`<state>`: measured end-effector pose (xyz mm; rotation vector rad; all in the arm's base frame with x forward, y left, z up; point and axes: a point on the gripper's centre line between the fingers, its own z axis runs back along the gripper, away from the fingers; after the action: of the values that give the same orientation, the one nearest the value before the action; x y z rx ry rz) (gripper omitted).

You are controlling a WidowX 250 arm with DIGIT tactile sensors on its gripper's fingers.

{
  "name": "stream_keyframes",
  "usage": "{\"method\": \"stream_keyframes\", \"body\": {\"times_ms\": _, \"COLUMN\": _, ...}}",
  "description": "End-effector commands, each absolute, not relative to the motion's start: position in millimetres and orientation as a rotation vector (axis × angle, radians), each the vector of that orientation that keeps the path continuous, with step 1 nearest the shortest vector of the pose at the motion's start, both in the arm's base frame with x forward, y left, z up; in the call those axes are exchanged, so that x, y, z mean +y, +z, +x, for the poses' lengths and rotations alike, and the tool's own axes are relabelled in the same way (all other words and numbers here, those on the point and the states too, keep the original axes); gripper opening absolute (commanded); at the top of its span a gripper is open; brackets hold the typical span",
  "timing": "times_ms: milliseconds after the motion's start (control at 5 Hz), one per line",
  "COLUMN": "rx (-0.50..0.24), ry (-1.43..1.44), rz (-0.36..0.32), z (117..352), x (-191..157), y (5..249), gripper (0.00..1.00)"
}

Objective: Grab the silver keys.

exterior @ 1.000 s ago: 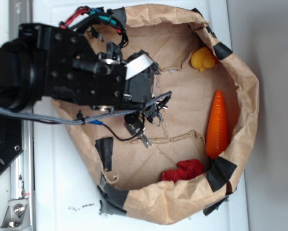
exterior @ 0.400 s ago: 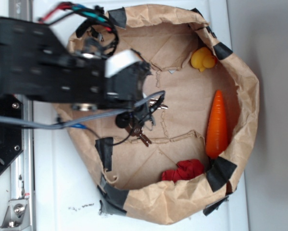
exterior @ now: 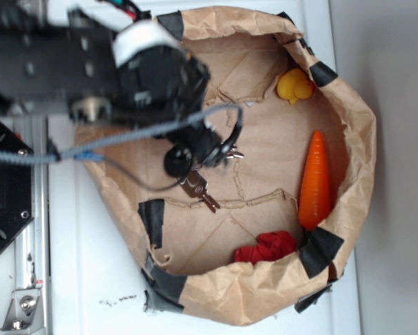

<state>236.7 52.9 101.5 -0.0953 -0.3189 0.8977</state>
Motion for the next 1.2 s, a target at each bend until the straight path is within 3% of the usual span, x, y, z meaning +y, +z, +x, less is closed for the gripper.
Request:
{"method": "stream_keyframes", "body": {"times_ms": 0, "rx": -0.392, "ry": 0.924, "rz": -0.094, "z": 231, "x": 70, "y": 118, "gripper": 0.0}}
{"method": "stream_keyframes", "body": {"times_ms": 200, "rx": -0.356, "ry": 0.965, "rz": -0.081, "z": 228, "x": 70, "y": 116, "gripper": 1.0}}
{"method": "stream_keyframes", "body": {"times_ms": 600, "rx": -0.236, "ry": 1.009, "rz": -0.014, "z": 198, "x": 71, "y": 111, "gripper": 1.0}}
{"method": "stream_keyframes", "body": {"times_ms": 800, "rx": -0.188, "ry": 0.973, "rz": -0.003, "z": 192, "x": 70, "y": 103, "gripper": 1.0}}
{"method": "stream_keyframes", "body": {"times_ms": 1000, "rx": -0.188, "ry": 0.958, "rz": -0.031, "z": 188, "x": 64, "y": 102, "gripper": 1.0}}
